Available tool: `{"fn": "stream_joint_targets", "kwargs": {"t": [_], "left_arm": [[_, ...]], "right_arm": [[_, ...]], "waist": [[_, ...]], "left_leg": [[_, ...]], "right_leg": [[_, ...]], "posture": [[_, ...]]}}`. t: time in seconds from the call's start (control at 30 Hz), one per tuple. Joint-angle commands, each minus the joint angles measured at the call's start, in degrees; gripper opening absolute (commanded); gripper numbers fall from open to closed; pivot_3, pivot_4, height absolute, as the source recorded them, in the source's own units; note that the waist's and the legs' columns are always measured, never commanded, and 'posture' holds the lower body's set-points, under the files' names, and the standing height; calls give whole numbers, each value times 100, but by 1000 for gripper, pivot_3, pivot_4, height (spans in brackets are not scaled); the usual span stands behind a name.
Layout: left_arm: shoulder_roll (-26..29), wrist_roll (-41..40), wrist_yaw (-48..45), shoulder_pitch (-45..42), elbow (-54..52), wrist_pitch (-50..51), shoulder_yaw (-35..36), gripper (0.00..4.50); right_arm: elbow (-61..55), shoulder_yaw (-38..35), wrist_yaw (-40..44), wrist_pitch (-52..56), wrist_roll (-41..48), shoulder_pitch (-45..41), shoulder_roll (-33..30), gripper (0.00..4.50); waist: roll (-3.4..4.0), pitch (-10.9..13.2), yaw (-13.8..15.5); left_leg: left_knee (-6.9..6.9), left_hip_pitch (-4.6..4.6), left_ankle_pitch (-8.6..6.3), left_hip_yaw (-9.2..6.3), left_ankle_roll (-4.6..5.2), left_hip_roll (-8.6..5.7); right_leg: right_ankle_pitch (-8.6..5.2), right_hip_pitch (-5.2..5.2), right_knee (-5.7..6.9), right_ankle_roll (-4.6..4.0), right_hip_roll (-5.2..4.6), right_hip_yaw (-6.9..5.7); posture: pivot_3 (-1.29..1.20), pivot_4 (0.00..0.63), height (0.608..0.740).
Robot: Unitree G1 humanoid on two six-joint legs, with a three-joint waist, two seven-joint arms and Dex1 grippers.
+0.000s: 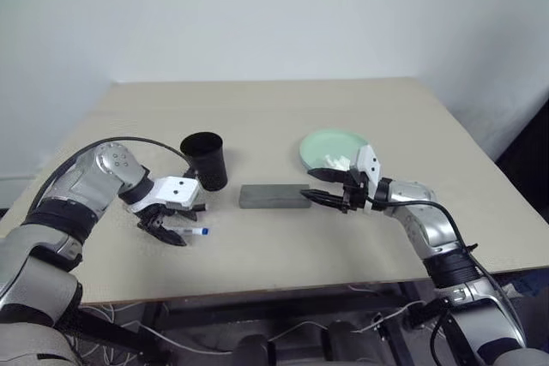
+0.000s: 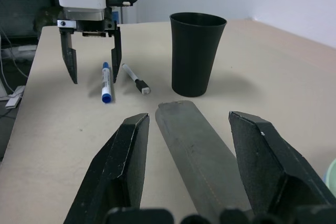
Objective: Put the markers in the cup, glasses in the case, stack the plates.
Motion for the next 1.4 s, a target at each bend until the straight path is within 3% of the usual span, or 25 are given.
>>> {"fn": "stream_joint_targets", "kwargs": {"t": [0.03,0.43,0.53,0.8,0.9,1.0,1.17,1.27,1.4], "left_arm": [[-164,309,-5,-307,378,-307,-49,3274],[-690,881,-5,-481,1227,-840,-113,3274],[-752,1023,-5,-412,1302,-998,-53,2710],[-749,1009,-5,-274,1193,-1036,180,135],[-687,925,-5,-145,1015,-1003,324,111],[-539,425,-5,32,558,-688,438,111],[-76,-1197,-5,341,-1046,657,697,111],[-30,-2097,-5,415,-1759,1658,1430,111],[-296,-2713,484,533,-2089,2498,2532,111]], "right_arm": [[-228,-84,-23,-10,8,-66,-28,2629],[-300,-114,-71,57,25,-38,-83,2629],[-347,-123,-92,92,32,-11,-102,2629],[-409,-133,-109,142,39,21,-120,2629],[-400,-128,-112,149,36,5,-112,2629],[-379,-122,-106,152,35,-17,-102,2629],[-351,-114,-90,149,30,-40,-100,2629],[-310,-102,-78,132,21,-69,-88,2629],[-310,-104,-70,119,24,-76,-79,2629]], "waist": [[0,0,1],[-1,-1,0],[-2,-1,0],[-2,-1,-13],[-2,-1,-14],[-2,-1,-13],[-6,0,3],[-7,1,1],[-3,1,-3]], "left_leg": [[0,0,0,0,0,0],[2,0,0,-2,0,0],[3,3,0,-1,0,0],[0,1,-2,1,3,1],[0,2,-1,1,3,1],[1,2,-1,2,3,1],[1,-8,-2,-3,3,3],[2,-9,-2,-9,3,3],[1,1,-1,-5,2,2]], "right_leg": [[0,0,0,0,0,0],[1,2,2,1,0,1],[1,5,2,1,0,2],[5,0,1,8,0,3],[7,1,2,12,0,4],[6,1,2,11,-1,5],[7,-8,3,13,-3,3],[7,-6,2,14,-5,-3],[7,-5,6,14,-4,-4]], "posture": [[0,0,737],[0,0,737],[0,0,737],[0,0,737],[0,0,737],[0,0,737],[0,0,737],[0,0,737],[0,0,737]]}}
